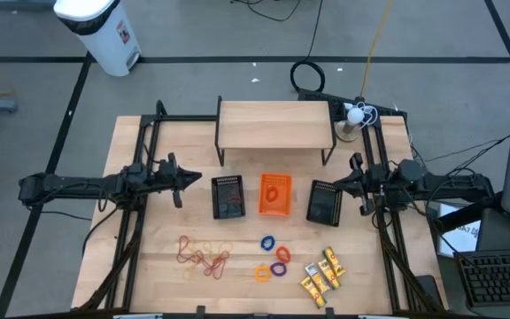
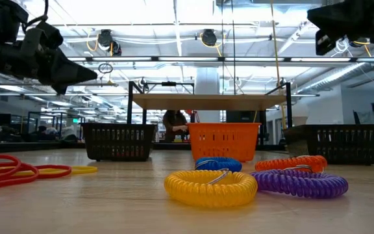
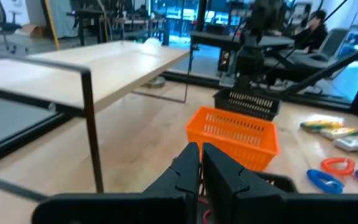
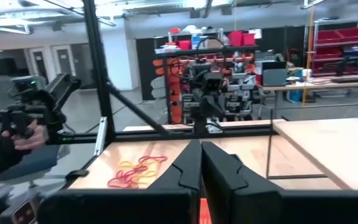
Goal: Pick & Place Office Desk Supplies
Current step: Put the crayon box into the right black bin
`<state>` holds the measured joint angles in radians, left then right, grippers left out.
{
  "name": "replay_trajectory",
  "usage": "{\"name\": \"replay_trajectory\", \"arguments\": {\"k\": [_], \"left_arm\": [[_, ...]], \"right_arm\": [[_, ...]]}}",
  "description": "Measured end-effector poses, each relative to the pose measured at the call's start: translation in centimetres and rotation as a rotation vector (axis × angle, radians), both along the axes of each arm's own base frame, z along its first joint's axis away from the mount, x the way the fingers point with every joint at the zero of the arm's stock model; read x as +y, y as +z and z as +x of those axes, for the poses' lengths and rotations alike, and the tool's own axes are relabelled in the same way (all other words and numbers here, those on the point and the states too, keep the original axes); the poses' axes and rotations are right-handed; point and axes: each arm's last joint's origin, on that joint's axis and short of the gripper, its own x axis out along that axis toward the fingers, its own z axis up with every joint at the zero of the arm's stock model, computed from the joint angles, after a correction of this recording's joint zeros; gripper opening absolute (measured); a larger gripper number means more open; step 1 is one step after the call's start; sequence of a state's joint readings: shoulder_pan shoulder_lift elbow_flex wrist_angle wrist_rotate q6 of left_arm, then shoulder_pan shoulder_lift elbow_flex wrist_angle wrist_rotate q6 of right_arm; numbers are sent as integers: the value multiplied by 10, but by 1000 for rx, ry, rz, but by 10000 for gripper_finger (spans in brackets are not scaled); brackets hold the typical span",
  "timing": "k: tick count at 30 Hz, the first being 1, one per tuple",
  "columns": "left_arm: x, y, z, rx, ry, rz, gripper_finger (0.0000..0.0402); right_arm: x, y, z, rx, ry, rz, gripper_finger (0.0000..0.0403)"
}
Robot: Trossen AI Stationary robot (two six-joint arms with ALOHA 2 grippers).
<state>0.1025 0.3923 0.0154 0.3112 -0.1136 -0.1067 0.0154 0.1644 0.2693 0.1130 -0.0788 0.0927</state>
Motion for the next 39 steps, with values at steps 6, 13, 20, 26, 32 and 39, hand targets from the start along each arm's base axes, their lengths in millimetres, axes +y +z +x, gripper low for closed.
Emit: {"name": "replay_trajectory", "arguments": {"k": [6,13,20,26,32,39], "left_arm": [[-2,-3,0,31,19,9,19],[-7,-5,0,61,39,36,19],[-11,-6,0,71,2,57,19],[-11,-7,0,83,3,56,19],[-11,-8,0,93,2,56,19],[-11,-8,0,93,3,56,19]], "right_arm": [[0,-12,-4,-23,1,0,1],[0,-31,-2,11,0,26,1],[-2,-47,1,55,-81,19,1],[-2,-54,2,73,-83,8,1],[-2,-54,2,75,-83,7,1],[-4,-54,2,65,-135,31,11]]}}
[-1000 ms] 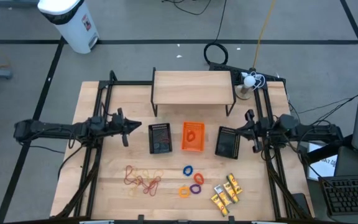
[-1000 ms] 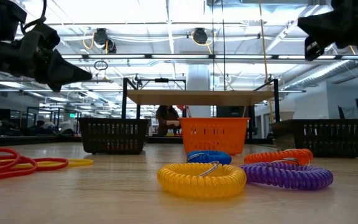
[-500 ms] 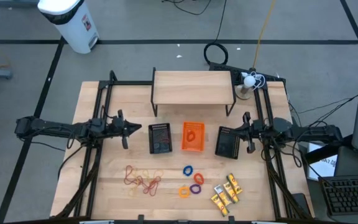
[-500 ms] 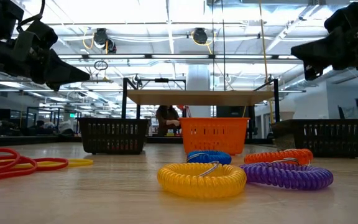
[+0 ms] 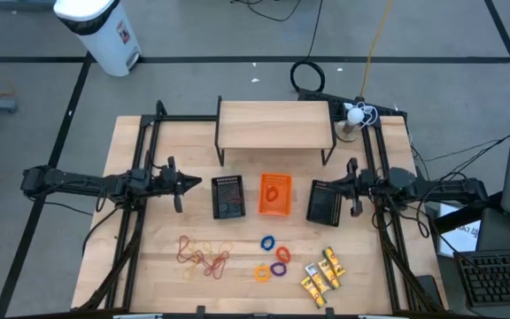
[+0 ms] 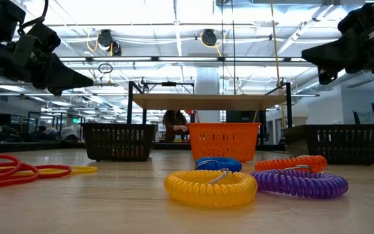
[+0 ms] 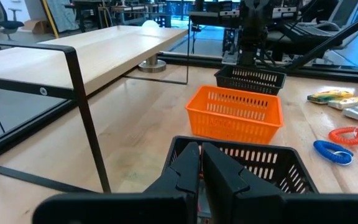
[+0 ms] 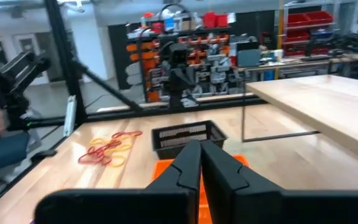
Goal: Pick & Place Office Desk Supplies
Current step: Put the crayon box into the right black bin
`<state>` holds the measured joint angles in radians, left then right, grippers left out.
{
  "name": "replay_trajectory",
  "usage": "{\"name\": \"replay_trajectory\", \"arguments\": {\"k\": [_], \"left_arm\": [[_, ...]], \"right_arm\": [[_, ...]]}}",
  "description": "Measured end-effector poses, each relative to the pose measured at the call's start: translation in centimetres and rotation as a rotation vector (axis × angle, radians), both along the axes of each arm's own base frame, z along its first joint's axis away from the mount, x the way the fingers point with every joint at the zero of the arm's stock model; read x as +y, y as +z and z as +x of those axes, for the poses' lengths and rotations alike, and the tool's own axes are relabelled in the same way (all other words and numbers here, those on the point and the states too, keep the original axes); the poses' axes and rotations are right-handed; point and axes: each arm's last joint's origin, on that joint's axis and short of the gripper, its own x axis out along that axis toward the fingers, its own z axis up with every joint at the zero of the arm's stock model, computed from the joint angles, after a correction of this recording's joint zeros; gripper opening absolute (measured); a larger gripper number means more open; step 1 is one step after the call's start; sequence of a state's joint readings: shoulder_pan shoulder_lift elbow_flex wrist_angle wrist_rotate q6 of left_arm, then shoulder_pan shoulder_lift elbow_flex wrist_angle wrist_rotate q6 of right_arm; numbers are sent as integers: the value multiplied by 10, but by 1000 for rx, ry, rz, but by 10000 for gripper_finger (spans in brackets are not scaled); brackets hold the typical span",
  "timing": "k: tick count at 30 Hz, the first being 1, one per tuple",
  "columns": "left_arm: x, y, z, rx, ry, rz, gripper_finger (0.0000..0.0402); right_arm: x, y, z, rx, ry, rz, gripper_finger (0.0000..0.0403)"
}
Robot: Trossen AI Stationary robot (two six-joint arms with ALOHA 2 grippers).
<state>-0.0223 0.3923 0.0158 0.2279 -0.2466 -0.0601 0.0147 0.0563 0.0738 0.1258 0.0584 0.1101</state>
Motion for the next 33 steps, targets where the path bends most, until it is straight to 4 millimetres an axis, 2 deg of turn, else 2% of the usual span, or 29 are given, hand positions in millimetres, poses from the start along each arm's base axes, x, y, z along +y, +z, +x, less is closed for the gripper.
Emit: {"name": "replay_trajectory", "arguments": {"k": [9,14,17,22,26,28,33], "left_arm": [[0,0,0,1,0,0,19],[0,0,0,1,0,2,19],[0,0,0,1,-1,5,19],[0,0,0,1,-1,2,19],[0,-1,0,6,0,1,19],[0,-1,0,16,0,0,19],[0,-4,-1,40,1,-7,19]], "right_arm": [[0,3,0,-30,-16,4,47],[3,9,1,-84,116,52,73],[5,12,5,-41,156,69,77],[13,49,15,10,216,77,77],[27,80,33,192,259,76,77],[36,93,42,316,220,76,77],[66,111,63,592,59,87,77]]}}
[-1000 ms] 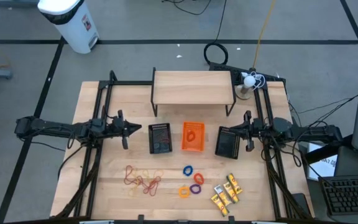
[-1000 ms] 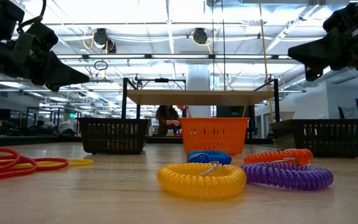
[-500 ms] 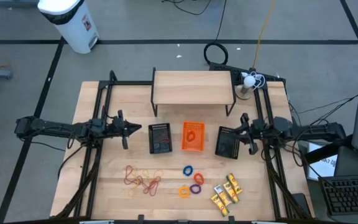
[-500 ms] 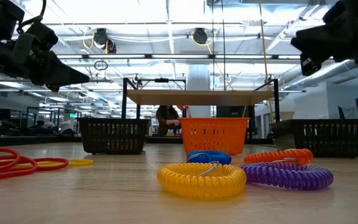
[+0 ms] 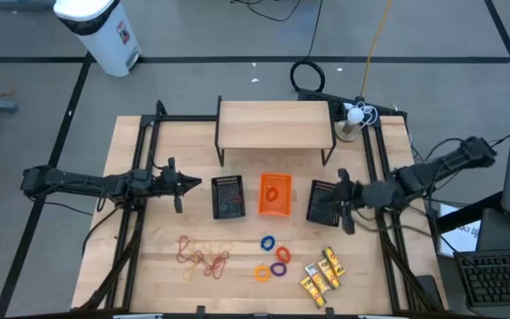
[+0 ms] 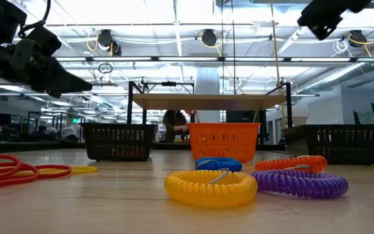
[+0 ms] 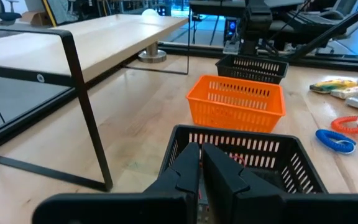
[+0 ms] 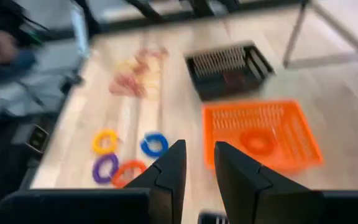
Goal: Pick & Place Office Desk Supplies
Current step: Put the crayon box into the right black bin
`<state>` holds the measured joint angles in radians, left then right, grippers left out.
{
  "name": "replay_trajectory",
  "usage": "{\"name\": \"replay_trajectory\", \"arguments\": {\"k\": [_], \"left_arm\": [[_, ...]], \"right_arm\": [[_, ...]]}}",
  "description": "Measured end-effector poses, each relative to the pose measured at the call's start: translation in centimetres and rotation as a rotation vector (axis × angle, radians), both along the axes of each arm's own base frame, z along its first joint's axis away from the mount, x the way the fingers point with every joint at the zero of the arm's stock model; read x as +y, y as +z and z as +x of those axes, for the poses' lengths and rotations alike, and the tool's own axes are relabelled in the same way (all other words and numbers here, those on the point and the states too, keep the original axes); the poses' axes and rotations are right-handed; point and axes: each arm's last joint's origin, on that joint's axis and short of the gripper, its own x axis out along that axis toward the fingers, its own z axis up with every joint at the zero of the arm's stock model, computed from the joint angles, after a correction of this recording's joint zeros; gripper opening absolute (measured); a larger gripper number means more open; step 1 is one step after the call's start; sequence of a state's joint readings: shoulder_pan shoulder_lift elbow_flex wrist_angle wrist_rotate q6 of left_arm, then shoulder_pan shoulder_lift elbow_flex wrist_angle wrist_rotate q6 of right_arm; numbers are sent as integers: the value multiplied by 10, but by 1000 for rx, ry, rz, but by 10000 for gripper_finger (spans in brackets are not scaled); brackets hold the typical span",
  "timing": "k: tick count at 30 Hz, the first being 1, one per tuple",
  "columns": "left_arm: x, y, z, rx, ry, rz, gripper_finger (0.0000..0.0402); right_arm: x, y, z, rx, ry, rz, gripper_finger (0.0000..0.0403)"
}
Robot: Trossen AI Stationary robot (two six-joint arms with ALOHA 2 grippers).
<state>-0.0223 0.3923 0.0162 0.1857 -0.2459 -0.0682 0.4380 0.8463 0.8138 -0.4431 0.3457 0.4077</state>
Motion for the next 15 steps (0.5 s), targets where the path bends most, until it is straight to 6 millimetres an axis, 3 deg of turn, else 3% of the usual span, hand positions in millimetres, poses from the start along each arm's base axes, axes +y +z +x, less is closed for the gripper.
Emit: {"name": "replay_trajectory", "arguments": {"k": [4,15], "left_arm": [[0,-1,0,3,2,-12,19],[0,-1,0,5,4,-25,19]], "right_arm": [[28,2,9,143,-10,26,69],[85,-55,1,568,-187,83,20]]}}
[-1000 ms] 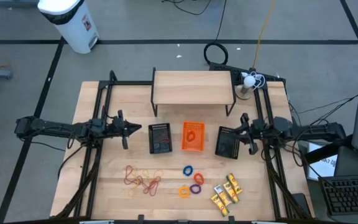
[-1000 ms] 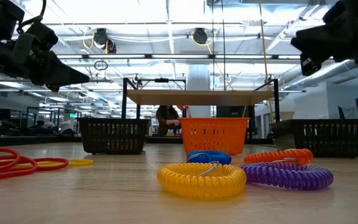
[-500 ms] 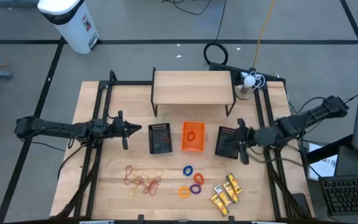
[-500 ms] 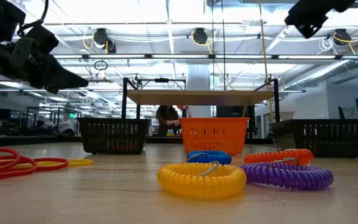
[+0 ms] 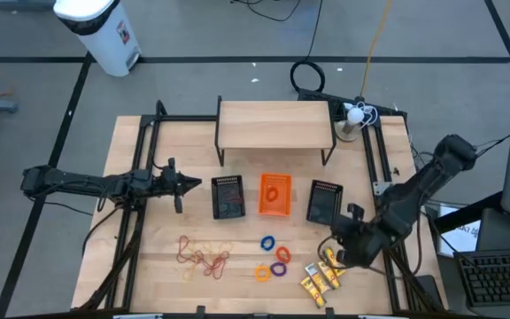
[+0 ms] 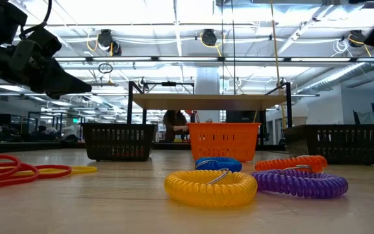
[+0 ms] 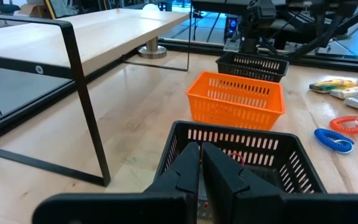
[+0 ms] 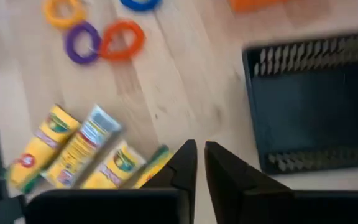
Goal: Pick & Place Office Desk Supplies
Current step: Put the crayon box into the right black bin
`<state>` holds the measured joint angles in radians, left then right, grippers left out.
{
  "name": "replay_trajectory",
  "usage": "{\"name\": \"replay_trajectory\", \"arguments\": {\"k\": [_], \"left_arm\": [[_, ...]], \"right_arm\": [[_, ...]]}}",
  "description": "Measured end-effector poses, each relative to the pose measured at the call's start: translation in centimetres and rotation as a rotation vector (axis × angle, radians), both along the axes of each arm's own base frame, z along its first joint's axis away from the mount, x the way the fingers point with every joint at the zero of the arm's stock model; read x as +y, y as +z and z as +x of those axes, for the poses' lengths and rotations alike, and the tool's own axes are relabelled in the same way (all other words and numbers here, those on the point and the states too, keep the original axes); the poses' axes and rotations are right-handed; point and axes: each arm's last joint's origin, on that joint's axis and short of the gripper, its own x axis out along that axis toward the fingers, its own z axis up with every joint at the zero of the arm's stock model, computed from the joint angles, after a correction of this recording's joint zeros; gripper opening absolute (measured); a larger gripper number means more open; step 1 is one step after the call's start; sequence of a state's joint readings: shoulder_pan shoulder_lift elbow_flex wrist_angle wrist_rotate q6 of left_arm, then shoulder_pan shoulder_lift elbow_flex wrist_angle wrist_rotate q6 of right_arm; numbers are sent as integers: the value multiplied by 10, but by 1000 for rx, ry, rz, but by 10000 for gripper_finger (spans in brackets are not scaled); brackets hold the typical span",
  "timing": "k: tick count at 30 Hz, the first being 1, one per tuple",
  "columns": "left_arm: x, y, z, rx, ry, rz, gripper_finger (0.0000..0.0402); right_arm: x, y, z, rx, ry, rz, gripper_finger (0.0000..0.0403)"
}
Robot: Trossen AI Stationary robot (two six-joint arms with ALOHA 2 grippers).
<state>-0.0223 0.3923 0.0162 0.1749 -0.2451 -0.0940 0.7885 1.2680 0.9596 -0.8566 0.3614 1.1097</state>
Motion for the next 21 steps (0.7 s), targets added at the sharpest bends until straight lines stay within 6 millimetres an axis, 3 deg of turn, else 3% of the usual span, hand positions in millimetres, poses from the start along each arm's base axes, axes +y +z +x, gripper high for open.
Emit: {"name": "replay_trajectory", "arguments": {"k": [5,16,21], "left_arm": [[0,0,0,-3,2,-11,19],[0,0,0,-4,3,-14,19],[0,0,0,-4,3,-15,19]], "right_arm": [[16,-16,-2,63,-44,14,60],[31,-45,3,232,-141,60,270],[35,-57,5,281,-137,34,309]]}}
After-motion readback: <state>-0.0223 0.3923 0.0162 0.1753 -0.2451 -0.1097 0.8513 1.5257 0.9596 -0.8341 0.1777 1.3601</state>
